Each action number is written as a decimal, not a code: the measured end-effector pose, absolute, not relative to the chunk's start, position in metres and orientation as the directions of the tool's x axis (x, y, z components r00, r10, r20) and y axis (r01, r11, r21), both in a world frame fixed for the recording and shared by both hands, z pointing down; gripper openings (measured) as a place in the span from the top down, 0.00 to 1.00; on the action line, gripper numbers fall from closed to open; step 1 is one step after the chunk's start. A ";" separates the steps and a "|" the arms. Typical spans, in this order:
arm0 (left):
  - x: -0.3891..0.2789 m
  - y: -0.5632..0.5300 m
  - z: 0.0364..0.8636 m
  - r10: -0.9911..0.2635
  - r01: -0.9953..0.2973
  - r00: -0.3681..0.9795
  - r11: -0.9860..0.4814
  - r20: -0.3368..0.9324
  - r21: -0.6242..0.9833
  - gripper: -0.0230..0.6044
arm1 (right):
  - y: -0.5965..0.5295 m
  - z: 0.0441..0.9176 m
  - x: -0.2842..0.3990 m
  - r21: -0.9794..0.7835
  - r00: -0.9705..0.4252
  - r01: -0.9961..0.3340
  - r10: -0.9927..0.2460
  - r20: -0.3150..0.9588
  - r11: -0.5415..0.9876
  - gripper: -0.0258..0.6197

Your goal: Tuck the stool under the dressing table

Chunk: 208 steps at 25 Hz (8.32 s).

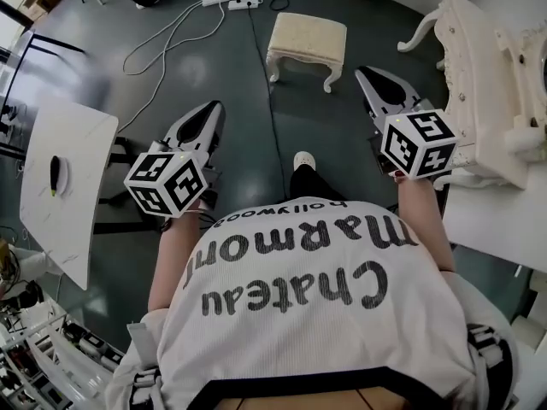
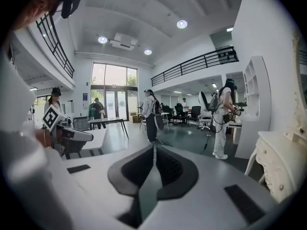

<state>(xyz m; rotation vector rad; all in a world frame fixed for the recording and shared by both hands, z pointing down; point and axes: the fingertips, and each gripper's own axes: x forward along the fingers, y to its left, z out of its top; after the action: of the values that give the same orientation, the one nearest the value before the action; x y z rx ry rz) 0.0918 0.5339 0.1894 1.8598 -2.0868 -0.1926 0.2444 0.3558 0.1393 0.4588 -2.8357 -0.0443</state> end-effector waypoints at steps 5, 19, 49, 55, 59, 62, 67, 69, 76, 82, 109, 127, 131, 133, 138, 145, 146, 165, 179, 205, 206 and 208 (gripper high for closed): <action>0.067 0.507 0.185 -0.983 -0.931 -0.103 0.149 0.151 0.334 0.93 | 0.321 0.145 0.213 0.058 -0.917 -0.288 -0.293 0.271 0.956 0.90; 0.003 0.366 0.165 -0.980 -0.915 -0.138 0.181 0.141 0.361 0.93 | 0.178 0.133 0.139 0.044 -0.930 -0.222 -0.225 0.291 0.974 0.90; -0.110 0.227 0.214 -0.967 -0.904 -0.006 0.114 0.254 0.413 0.93 | 0.062 0.202 0.037 -0.133 -0.879 -0.326 -0.248 0.407 0.936 0.90; -0.171 0.189 0.191 -0.963 -0.921 0.049 0.059 0.265 0.385 0.93 | 0.031 0.178 -0.018 -0.147 -0.880 -0.376 -0.302 0.367 0.915 0.90; -0.207 0.165 0.184 -0.957 -0.933 0.105 -0.001 0.269 0.361 0.93 | 0.021 0.184 -0.046 -0.153 -0.862 -0.423 -0.345 0.371 0.893 0.90; -0.230 0.149 0.195 -0.945 -0.932 0.153 -0.041 0.289 0.360 0.93 | 0.010 0.193 -0.062 -0.168 -0.845 -0.472 -0.389 0.368 0.866 0.90; -0.239 0.115 0.225 -0.917 -0.923 0.236 -0.107 0.322 0.370 0.93 | -0.003 0.223 -0.068 -0.195 -0.816 -0.532 -0.437 0.378 0.824 0.90; -0.233 0.099 0.250 -0.898 -0.920 0.260 -0.118 0.355 0.373 0.93 | -0.004 0.250 -0.060 -0.230 -0.797 -0.564 -0.450 0.403 0.793 0.90; -0.184 0.047 0.351 -0.765 -0.862 0.406 -0.140 0.500 0.487 0.93 | -0.018 0.359 -0.031 -0.379 -0.709 -0.675 -0.417 0.568 0.633 0.90; -0.141 0.013 0.434 -0.632 -0.816 0.500 -0.113 0.592 0.568 0.93 | -0.035 0.443 -0.019 -0.464 -0.687 -0.698 -0.328 0.648 0.545 0.90; -0.177 -0.028 0.685 -0.174 -0.797 0.515 0.263 0.839 0.543 0.49 | -0.149 0.672 0.095 -0.497 -0.542 -0.834 -0.192 0.818 0.238 0.54; -0.174 -0.032 0.697 -0.097 -0.882 0.415 0.202 0.905 0.426 0.46 | -0.145 0.683 0.092 -0.467 -0.551 -0.793 -0.132 0.824 0.392 0.56; -0.174 -0.032 0.695 -0.115 -0.883 0.395 0.227 0.911 0.411 0.47 | -0.145 0.681 0.093 -0.440 -0.531 -0.809 -0.165 0.831 0.389 0.58; -0.173 -0.032 0.695 -0.103 -0.887 0.386 0.232 0.917 0.399 0.47 | -0.145 0.680 0.095 -0.436 -0.528 -0.814 -0.178 0.830 0.383 0.58; -0.176 -0.031 0.692 -0.120 -0.886 0.380 0.237 0.917 0.398 0.48 | -0.142 0.677 0.099 -0.441 -0.532 -0.824 -0.216 0.819 0.357 0.65; -0.179 -0.055 0.708 -0.150 -0.898 0.388 0.160 0.909 0.410 0.49 | -0.145 0.695 0.107 -0.460 -0.532 -0.836 -0.235 0.813 0.300 0.70; -0.181 -0.042 0.698 -0.135 -0.907 0.357 0.188 0.924 0.377 0.49 | -0.137 0.698 0.102 -0.497 -0.562 -0.814 -0.191 0.805 0.299 0.70; -0.180 -0.041 0.675 -0.258 -0.920 0.263 0.222 0.930 0.322 0.50 | -0.136 0.695 0.103 -0.534 -0.579 -0.799 -0.115 0.807 0.277 0.70; -0.179 -0.036 0.678 -0.354 -0.912 0.217 0.259 0.910 0.319 0.51 | -0.127 0.706 0.107 -0.602 -0.635 -0.767 -0.135 0.761 0.220 0.70; -0.181 -0.041 0.678 -0.464 -0.873 0.103 0.381 0.880 0.303 0.52 | -0.149 0.698 0.101 -0.496 -0.517 -0.856 -0.235 0.823 0.144 0.70; -0.181 -0.039 0.679 -0.471 -0.877 0.113 0.367 0.875 0.311 0.52 | -0.144 0.699 0.103 -0.492 -0.509 -0.861 -0.249 0.824 0.133 0.70; -0.180 -0.036 0.679 -0.483 -0.882 0.126 0.345 0.866 0.321 0.52 | -0.135 0.699 0.106 -0.491 -0.505 -0.863 -0.278 0.817 0.122 0.70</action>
<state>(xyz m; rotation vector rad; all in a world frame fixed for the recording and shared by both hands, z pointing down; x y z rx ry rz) -0.1799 -0.0363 0.6793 1.2924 -1.5164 0.4579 0.1063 -0.1354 0.6994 1.1003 -1.8603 1.3931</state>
